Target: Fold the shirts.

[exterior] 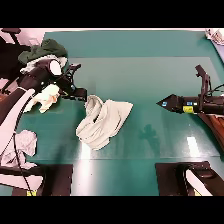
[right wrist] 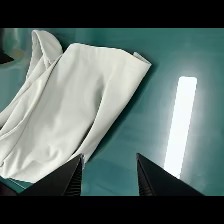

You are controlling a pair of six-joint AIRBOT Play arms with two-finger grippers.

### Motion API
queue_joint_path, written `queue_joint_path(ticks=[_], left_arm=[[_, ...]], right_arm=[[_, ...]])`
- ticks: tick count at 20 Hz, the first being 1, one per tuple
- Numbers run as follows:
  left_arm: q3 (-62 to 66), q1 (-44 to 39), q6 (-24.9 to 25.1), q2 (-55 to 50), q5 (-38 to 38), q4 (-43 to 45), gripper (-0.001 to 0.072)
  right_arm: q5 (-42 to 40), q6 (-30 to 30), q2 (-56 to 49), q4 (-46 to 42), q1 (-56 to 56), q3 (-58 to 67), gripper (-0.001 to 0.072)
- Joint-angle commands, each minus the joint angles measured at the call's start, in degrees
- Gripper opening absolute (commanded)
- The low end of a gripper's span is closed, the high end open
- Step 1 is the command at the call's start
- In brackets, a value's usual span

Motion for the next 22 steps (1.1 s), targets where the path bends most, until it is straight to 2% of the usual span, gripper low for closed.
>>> queue_joint_path(ticks=[1, 4, 9, 10, 11, 12, 14, 15, 17, 20, 22], left_arm=[[-0.02, 0.68, 4.68, -2.67, 5.22, -0.98, 0.0679], [-0.02, 0.68, 5.88, -4.50, 9.27, -2.91, 0.0678], [-0.02, 0.61, 8.59, -7.96, 10.21, -7.52, 0.0678], [-0.02, 0.61, 9.38, -8.09, 10.34, -8.07, 0.0601], [-0.02, 0.61, 10.23, -8.09, 10.73, -7.82, 0.0389], [-0.02, 0.61, 11.17, -8.09, 11.04, -7.82, 0.0268], [-0.02, 0.61, 11.13, -8.09, 12.09, -7.80, 0.0091], [-0.02, 0.61, 11.06, -8.09, 12.48, -8.15, 0.0027], [0.04, 0.61, 10.97, -7.96, 11.65, -8.76, 0.0026], [1.14, 0.63, 10.99, -7.65, 6.01, -8.02, 0.0026], [1.97, 0.61, 10.97, -7.58, 2.97, -7.76, 0.0026]], right_arm=[[-0.92, -0.35, -0.76, 0.20, 0.04, 0.52, 0.0394], [-2.56, -0.35, -0.79, 0.11, 0.04, 0.48, 0.0393], [-4.66, -0.35, -0.81, 0.20, 0.04, -3.72, 0.0393], [-5.16, -0.33, -0.81, 0.39, 0.07, -4.87, 0.0394], [-5.42, -0.33, -0.81, 0.37, 0.04, -5.99, 0.0394], [-5.73, -0.33, -0.81, 0.39, 0.07, -7.23, 0.0394], [-6.62, -0.39, -0.81, 0.22, 1.18, -9.25, 0.0393], [-7.85, -0.42, -0.81, 0.24, 2.80, -10.16, 0.0394], [-12.70, -0.52, -0.81, 0.09, 6.86, -11.82, 0.0394], [-26.97, -0.55, -1.75, -0.31, 12.90, -13.22, 0.0394], [-30.32, -0.48, -6.62, -0.09, 15.08, -12.24, 0.0415]])
